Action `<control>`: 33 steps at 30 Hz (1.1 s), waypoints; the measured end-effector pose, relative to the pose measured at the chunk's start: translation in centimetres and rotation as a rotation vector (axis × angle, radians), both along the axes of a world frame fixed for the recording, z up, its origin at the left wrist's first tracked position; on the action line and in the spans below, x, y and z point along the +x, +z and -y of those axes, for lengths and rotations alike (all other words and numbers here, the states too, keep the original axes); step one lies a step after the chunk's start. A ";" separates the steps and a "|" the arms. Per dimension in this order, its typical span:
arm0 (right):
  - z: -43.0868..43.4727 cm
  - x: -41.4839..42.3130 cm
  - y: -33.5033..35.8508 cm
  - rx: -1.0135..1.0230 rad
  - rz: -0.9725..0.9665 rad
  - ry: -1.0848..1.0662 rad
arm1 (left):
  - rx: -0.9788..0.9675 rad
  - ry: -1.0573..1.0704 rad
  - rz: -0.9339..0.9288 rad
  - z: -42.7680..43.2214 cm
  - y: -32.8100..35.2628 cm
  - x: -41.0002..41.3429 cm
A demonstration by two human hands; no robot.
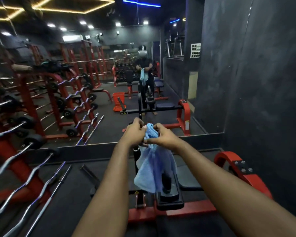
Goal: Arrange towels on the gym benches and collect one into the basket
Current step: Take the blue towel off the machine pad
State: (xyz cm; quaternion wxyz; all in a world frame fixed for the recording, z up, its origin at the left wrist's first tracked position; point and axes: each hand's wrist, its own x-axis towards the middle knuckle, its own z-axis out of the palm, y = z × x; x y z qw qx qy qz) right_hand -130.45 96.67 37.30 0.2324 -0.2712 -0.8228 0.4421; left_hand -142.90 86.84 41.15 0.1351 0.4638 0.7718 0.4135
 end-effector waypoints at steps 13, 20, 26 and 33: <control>0.3 -1.0 2.1 -0.020 -0.236 0.362 | -0.362 -0.116 -0.084 7.5 -4.6 -5.6; 3.0 -5.7 -2.2 -0.064 -0.203 0.101 | -0.171 0.234 -0.099 16.3 -6.4 -6.8; 12.4 -10.8 -5.5 -0.155 -0.117 0.302 | -0.014 0.604 -0.122 28.0 -8.2 -5.8; 27.7 -16.7 -8.5 -0.216 -0.059 0.649 | -0.019 0.998 -0.103 44.6 -9.7 -3.3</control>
